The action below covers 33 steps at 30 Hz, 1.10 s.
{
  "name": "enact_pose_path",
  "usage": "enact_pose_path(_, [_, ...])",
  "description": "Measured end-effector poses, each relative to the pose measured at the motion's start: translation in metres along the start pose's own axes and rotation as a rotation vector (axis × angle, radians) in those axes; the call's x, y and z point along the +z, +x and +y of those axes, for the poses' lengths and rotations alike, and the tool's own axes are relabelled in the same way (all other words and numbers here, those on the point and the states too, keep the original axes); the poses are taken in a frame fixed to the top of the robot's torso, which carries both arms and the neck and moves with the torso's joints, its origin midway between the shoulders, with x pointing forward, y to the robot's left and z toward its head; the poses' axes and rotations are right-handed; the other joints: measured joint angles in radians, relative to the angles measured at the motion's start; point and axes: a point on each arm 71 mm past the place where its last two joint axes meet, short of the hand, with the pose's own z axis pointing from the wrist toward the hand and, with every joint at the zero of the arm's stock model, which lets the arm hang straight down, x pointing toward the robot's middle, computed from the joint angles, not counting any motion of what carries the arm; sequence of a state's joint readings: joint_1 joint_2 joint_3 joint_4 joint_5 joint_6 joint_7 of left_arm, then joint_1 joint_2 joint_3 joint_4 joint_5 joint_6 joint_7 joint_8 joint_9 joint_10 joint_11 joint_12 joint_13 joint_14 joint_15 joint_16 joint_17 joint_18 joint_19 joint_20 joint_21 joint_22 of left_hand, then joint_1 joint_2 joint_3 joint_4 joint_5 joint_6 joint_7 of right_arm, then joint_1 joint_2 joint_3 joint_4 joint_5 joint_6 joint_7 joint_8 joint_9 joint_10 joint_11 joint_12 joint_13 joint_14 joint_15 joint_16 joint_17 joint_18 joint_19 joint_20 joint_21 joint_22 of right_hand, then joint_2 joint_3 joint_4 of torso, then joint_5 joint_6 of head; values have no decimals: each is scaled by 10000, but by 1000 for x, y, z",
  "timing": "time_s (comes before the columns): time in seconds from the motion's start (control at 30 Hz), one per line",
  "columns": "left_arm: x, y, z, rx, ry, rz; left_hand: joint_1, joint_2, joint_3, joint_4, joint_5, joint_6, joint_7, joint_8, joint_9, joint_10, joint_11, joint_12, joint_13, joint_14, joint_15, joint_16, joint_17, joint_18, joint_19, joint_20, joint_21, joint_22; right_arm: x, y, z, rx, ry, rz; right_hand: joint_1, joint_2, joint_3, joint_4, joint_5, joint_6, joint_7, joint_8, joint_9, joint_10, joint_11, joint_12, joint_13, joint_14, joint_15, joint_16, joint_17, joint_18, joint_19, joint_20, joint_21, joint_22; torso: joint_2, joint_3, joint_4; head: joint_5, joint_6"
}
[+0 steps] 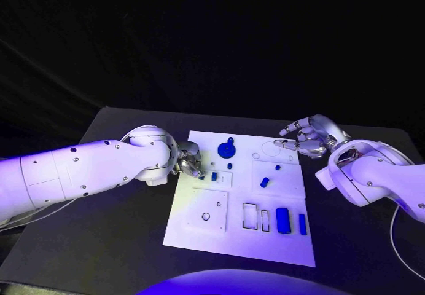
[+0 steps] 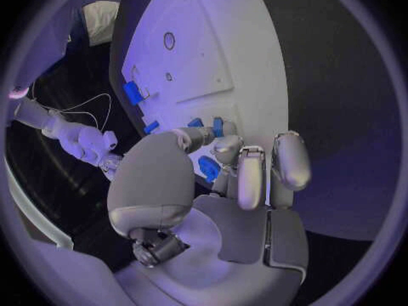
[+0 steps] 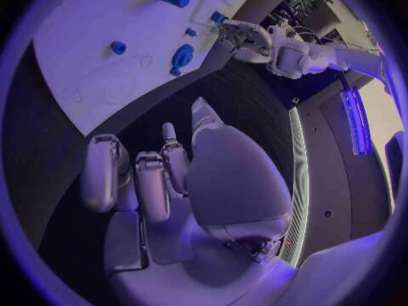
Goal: Assemble the parts on the task board
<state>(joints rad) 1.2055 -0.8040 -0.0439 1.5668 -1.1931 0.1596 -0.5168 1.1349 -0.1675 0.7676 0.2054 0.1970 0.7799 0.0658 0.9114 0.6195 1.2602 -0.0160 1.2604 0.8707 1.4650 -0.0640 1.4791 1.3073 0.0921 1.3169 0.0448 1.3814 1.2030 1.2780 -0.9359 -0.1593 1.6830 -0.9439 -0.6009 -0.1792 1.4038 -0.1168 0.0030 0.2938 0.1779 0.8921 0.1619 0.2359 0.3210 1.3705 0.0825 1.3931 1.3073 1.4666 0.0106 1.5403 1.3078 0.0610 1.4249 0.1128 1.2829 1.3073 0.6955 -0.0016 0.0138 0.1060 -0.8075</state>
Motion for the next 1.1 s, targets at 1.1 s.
enact_pose_path(1.1, [1,0,0,47,-45,98,-1092,-200,868,-702,-56,255,-148,201,24,109,-109,58,110,38,-111,0,0,0,37,-37,0,6,0,-1,0,-21,-9,-14,-38,-42,-26,-28,0,0,0,38,-1,0,0,-39,5,0,0,0,-3,0,0,0,-70,6,0,9,-6,9,-33])
